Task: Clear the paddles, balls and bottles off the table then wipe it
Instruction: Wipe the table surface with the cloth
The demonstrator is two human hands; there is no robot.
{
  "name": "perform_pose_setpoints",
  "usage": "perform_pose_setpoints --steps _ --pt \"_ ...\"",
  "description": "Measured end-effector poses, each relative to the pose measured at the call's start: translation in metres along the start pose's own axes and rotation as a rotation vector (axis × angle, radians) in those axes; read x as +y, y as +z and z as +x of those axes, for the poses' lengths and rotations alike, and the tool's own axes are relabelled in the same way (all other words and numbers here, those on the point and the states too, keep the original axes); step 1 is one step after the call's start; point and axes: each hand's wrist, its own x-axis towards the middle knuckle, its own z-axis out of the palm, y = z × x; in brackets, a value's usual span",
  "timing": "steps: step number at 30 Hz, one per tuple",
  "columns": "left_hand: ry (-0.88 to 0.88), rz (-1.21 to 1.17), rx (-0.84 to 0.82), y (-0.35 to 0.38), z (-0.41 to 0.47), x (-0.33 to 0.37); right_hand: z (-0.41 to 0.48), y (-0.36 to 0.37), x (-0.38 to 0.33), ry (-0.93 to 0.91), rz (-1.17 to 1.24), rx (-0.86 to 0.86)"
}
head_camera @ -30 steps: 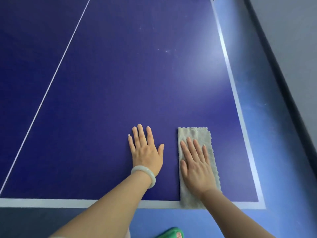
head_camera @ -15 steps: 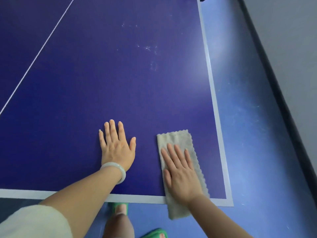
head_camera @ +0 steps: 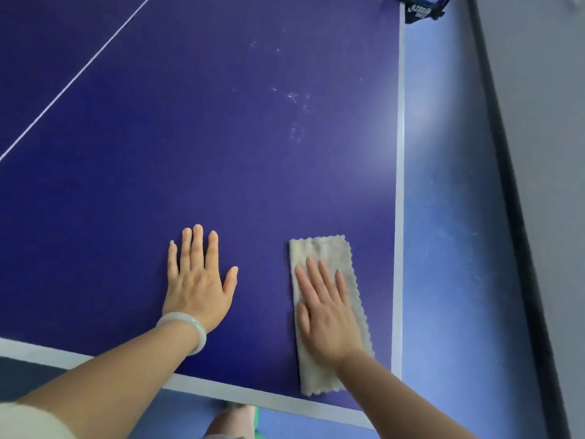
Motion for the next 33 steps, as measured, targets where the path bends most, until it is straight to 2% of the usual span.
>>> perform_pose_setpoints --steps 2,4,6,9,16,18,21,24,29,31,33 --pt "-0.008 -0.009 0.019 0.000 0.000 0.001 -0.025 -0.003 0.023 -0.258 -0.031 -0.049" --pt "-0.012 -0.004 0.013 0.000 0.000 0.002 -0.029 -0.009 0.057 -0.347 -0.081 -0.058" --pt "-0.007 0.005 0.005 -0.001 -0.001 0.002 -0.016 -0.015 0.081 -0.320 -0.119 -0.064" --pt "-0.007 0.012 0.013 -0.001 -0.001 0.002 0.014 -0.023 0.092 -0.173 -0.113 -0.056" --pt "-0.013 -0.024 0.038 0.000 -0.001 0.002 0.021 -0.017 0.073 0.096 -0.069 0.027" --pt "-0.026 -0.018 0.028 -0.001 -0.001 0.003 -0.002 -0.011 0.061 0.038 -0.041 0.022" --pt "-0.050 0.008 0.018 -0.003 -0.003 0.012 -0.024 -0.008 0.069 -0.168 -0.052 -0.046" --pt "-0.202 0.005 -0.006 -0.009 -0.008 0.049 -0.008 -0.014 0.096 -0.330 -0.064 -0.095" --pt "-0.618 -0.197 -0.086 -0.012 -0.014 0.154 0.053 -0.028 0.146 -0.529 -0.092 -0.078" --pt "-0.702 -0.190 -0.081 -0.006 -0.013 0.186 0.078 -0.032 0.159 -0.490 -0.086 -0.038" --pt "-0.740 -0.134 -0.051 0.000 -0.011 0.202 0.092 -0.036 0.164 -0.365 -0.062 0.002"
